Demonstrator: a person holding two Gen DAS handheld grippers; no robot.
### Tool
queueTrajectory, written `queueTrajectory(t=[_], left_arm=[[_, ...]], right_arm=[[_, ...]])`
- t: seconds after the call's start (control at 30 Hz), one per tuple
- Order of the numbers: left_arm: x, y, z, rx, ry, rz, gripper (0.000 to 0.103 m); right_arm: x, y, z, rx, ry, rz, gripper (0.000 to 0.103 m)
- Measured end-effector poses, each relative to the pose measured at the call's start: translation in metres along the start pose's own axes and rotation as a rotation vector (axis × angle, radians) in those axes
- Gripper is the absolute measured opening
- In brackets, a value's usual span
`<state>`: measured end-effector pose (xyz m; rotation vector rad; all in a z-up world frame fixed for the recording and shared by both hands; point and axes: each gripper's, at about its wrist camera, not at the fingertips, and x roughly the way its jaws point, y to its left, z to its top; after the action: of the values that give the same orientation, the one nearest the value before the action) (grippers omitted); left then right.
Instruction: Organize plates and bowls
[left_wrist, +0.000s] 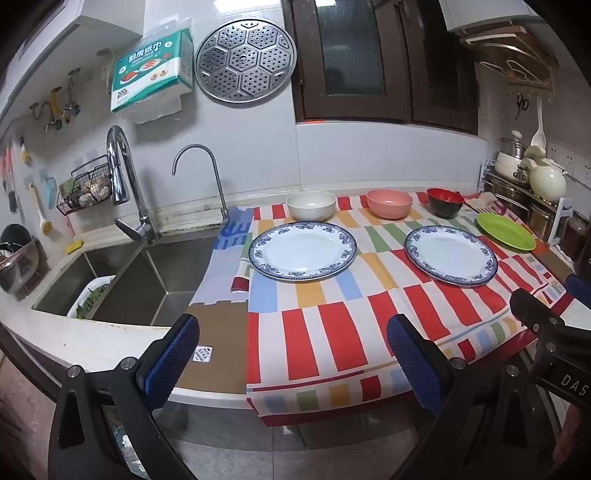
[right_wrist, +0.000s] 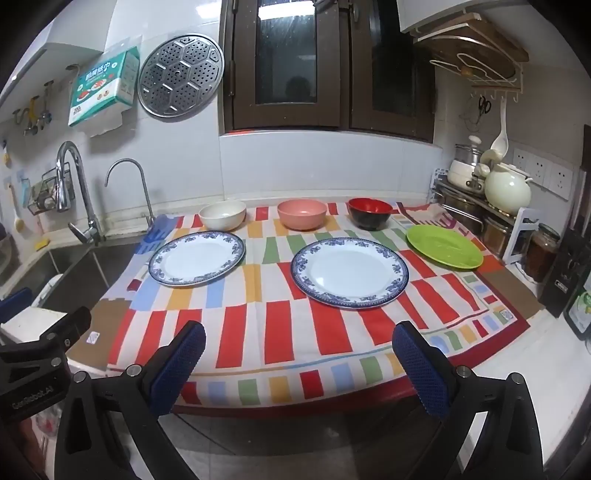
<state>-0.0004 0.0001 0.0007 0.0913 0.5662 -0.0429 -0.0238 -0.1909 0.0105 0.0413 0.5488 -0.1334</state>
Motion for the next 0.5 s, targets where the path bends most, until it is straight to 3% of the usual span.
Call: queueTrajectory(t=[0.27,0.5], left_arm=[[-0.005,0.009,-0.013,0.008,-0.034,-0.004,0.103],[-0.014,0.016,-0.005,0.008,-0.043,0.013,0.103]], right_arm=[[-0.007,0.001,0.002,0.002,0.000,0.009,0.102],[-0.014,0.008,0.000,-0.006,-0.018,0.002,0.102]])
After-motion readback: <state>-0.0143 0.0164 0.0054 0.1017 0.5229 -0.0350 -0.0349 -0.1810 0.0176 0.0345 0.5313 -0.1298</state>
